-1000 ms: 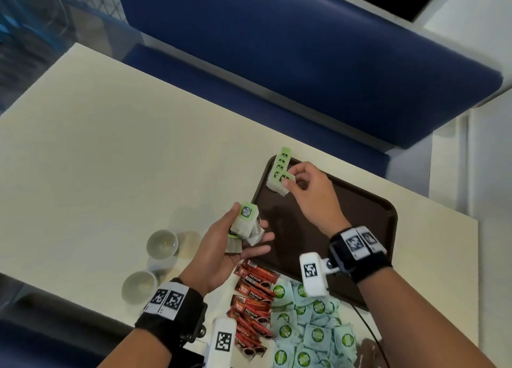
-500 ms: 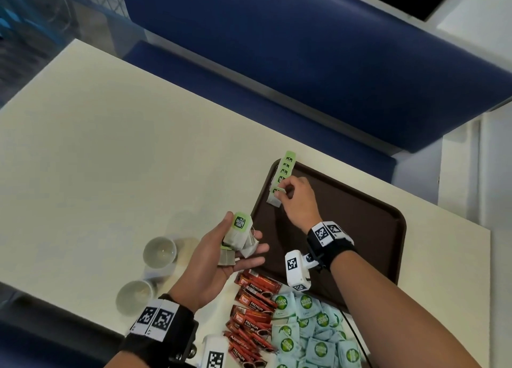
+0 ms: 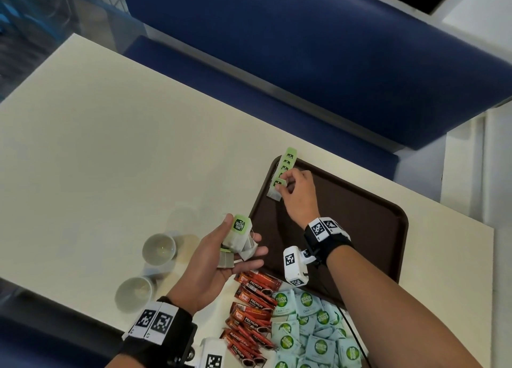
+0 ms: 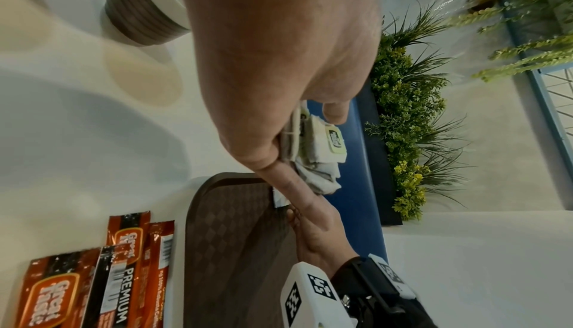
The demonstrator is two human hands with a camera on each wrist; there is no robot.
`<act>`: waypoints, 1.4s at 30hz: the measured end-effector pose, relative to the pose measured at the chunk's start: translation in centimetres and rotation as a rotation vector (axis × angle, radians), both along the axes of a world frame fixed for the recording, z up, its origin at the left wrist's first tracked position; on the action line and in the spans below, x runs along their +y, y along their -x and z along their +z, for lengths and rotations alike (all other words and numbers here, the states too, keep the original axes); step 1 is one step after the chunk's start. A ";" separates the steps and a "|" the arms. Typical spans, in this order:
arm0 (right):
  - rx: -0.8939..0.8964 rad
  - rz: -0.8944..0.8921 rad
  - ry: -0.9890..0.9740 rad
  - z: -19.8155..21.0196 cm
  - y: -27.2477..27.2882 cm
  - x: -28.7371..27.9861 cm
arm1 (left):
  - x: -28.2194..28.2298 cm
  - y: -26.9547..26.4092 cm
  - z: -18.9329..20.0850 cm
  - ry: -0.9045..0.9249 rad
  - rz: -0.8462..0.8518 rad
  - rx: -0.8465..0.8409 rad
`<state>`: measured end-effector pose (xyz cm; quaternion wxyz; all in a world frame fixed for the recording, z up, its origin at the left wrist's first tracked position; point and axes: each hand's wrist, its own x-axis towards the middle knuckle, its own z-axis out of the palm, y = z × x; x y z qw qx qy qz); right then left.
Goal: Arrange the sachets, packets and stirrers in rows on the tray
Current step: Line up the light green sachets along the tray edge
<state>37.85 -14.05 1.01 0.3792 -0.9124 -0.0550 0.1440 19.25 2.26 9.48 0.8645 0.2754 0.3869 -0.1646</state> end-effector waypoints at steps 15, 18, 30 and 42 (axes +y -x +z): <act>0.321 0.189 -0.319 9.9 6.3 0.9 | -0.6 -1.2 0.1 0.132 0.036 -0.055; 0.228 0.256 -0.230 11.2 7.3 0.9 | -1.0 -1.6 0.3 0.124 0.020 -0.077; 0.252 0.076 -0.425 13.7 4.0 -1.8 | -0.7 -1.2 -0.1 0.097 0.057 -0.071; 0.199 0.097 -0.058 2.6 1.7 -0.7 | 0.8 0.1 -0.6 0.082 0.095 -0.059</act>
